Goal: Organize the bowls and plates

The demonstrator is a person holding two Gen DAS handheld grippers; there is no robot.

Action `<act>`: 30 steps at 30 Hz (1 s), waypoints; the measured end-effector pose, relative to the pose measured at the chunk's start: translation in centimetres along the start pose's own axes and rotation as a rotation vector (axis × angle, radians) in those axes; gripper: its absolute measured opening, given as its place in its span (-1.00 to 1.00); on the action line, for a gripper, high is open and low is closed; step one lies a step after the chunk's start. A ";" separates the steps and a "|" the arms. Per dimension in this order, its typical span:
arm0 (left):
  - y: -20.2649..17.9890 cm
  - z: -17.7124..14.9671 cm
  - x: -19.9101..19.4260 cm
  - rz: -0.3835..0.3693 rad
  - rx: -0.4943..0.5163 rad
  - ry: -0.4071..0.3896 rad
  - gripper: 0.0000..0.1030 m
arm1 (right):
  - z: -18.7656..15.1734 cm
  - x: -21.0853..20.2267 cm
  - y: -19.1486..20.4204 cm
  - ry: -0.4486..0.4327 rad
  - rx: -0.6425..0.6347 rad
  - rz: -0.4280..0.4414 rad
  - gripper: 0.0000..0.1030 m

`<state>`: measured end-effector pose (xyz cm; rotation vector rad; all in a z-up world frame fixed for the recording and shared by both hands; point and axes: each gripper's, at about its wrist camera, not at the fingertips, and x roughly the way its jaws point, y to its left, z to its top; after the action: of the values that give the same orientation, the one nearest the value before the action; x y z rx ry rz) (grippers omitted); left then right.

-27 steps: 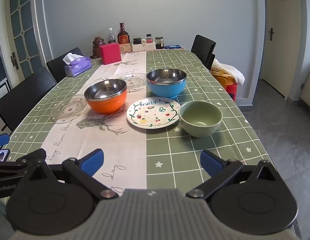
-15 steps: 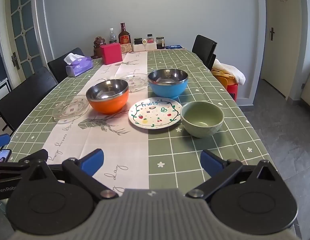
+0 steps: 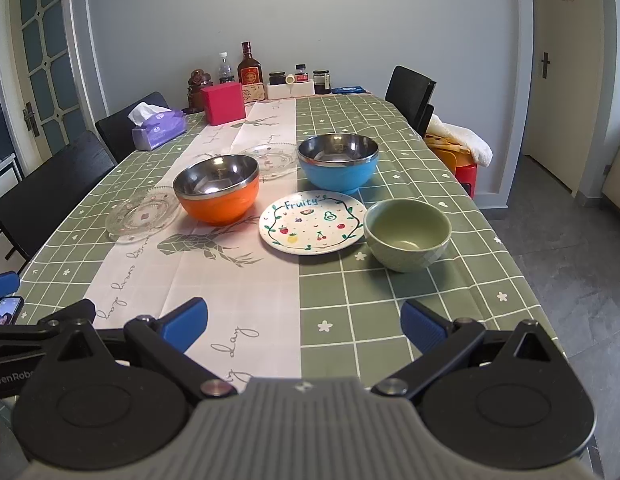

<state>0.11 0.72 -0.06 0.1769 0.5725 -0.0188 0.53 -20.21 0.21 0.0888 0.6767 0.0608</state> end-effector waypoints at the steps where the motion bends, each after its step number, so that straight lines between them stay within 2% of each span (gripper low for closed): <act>1: 0.0 0.0 0.0 0.000 0.000 0.000 1.00 | 0.0 0.0 0.0 0.000 0.000 -0.001 0.95; 30: 0.3 0.1 -0.6 0.000 -0.020 0.000 1.00 | -0.3 -0.2 0.9 0.009 -0.014 0.005 0.95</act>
<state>-0.35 0.98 0.38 0.1579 0.5723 -0.0132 0.21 -19.28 0.19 0.0773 0.6846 0.0707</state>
